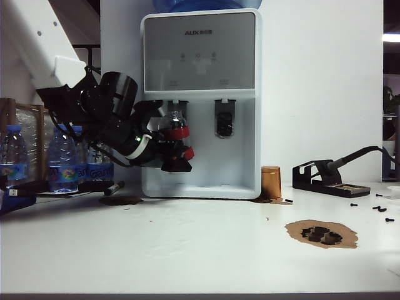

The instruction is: Pick up the water bottle with two loops of red belts, then reach the front water dispenser and gently press the gray-black baffle horizontally to get a little water.

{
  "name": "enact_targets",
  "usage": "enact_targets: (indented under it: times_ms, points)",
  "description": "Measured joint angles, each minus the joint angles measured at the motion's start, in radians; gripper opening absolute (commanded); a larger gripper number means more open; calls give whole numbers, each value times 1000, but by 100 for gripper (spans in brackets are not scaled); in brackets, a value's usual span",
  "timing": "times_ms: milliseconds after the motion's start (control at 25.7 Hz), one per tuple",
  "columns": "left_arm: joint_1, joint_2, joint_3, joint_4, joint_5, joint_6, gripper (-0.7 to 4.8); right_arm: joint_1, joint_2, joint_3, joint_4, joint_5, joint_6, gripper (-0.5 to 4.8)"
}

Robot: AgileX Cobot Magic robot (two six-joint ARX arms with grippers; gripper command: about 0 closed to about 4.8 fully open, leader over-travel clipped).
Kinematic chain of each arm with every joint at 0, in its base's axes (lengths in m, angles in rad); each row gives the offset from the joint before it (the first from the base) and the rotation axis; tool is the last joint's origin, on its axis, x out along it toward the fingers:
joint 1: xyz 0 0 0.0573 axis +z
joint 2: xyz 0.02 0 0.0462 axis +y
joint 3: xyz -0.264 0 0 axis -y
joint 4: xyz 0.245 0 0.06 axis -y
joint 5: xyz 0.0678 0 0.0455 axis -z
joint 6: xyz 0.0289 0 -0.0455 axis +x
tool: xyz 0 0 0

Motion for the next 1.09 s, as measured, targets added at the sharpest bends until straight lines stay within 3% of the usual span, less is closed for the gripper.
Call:
enact_targets:
  times_ms: [623,856,1090]
  points:
    - [0,0,0,2,0,-1,-5,0,0,7,7,-4,5,-3]
    - [0,1,0,3,0,-1,-5,0,122,232,31,90,1,-3]
    - [0,1,0,4,0,-1,-5,42,189,254,-10,31,2,-3]
